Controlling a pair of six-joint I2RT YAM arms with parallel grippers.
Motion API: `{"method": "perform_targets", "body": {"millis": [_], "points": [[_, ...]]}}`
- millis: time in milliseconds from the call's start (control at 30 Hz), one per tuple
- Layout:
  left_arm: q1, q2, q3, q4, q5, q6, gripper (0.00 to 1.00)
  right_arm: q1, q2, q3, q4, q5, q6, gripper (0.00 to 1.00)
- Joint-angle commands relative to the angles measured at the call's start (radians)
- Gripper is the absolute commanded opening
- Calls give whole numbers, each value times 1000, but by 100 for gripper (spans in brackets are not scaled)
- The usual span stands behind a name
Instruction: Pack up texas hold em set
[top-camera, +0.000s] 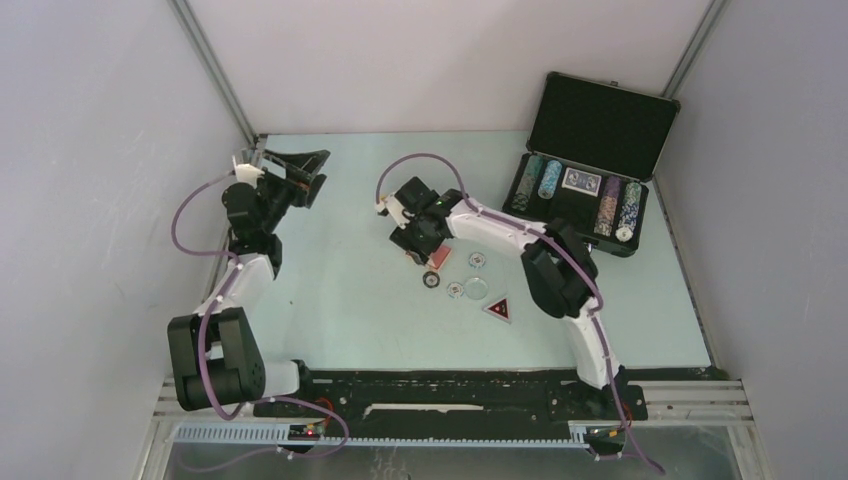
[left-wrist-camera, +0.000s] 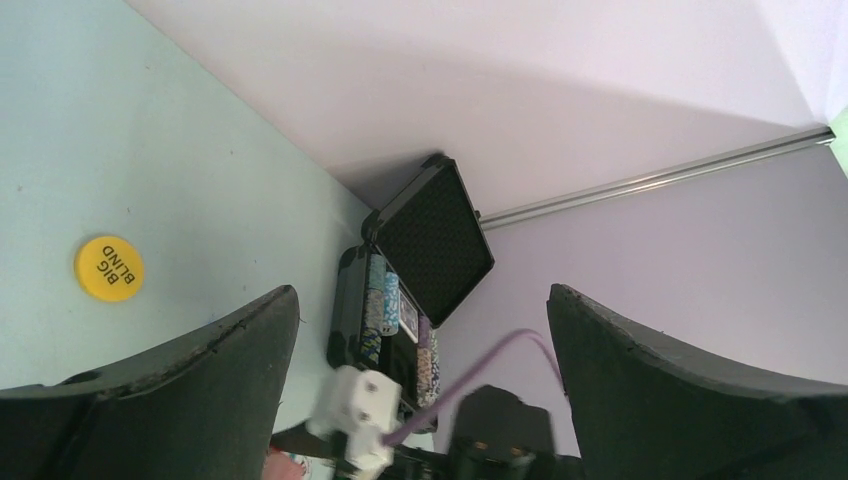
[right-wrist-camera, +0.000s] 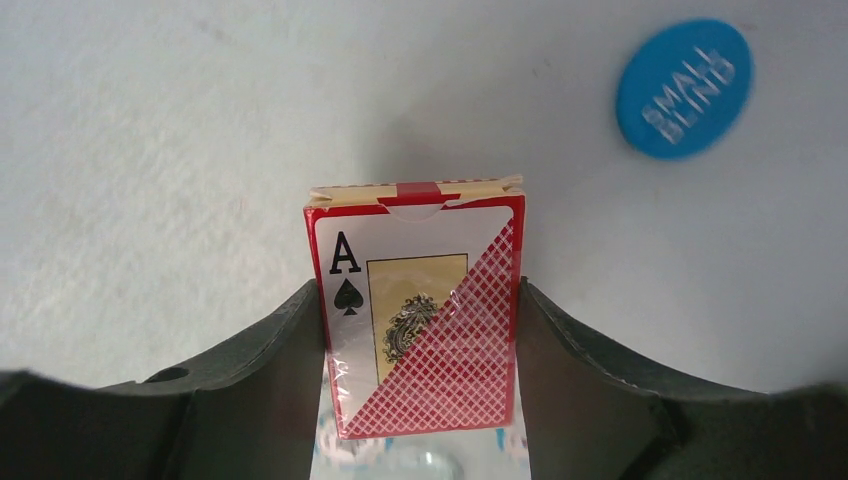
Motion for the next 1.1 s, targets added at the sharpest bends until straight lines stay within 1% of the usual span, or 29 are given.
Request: {"method": "perform_targets", "body": {"millis": [0, 100, 167, 267, 367, 433, 500, 567, 633, 767, 833, 933, 1000, 1067], "points": [[6, -8, 33, 34, 27, -12, 100, -25, -278, -55, -15, 72, -90, 36], [3, -19, 28, 90, 52, -63, 100, -57, -412, -136, -10, 114, -115, 36], [-3, -27, 29, 112, 56, -67, 100, -72, -522, -265, 54, 145, -178, 35], [-25, -29, 23, 112, 53, -74, 100, -101, -663, -411, 149, 207, -295, 29], [-69, -29, 26, 115, 58, -78, 100, -164, -725, -429, 119, 247, -340, 31], [-107, -32, 27, 118, 63, -82, 100, -227, -750, -425, 74, 241, -359, 31], [-144, -39, 30, 119, 64, -79, 100, -293, -765, -428, 35, 236, -385, 31], [-158, -38, 23, 122, 64, -95, 100, -368, -769, -436, 21, 234, -406, 31], [-193, -27, 0, 157, 57, -130, 100, -433, -762, -438, -9, 185, -440, 31], [-204, 8, -25, 235, 57, -184, 99, -548, -748, -458, -11, 113, -536, 30], [-211, 14, -25, 242, 58, -189, 99, -602, -732, -486, 12, 87, -612, 29], [-222, 10, -29, 248, 58, -199, 99, -648, -683, -535, 86, 126, -703, 31], [-226, 8, -32, 272, 60, -216, 99, -673, -645, -536, 104, 98, -748, 31], [-224, 5, -33, 281, 62, -222, 99, -701, -620, -536, 164, 74, -755, 30]]}}
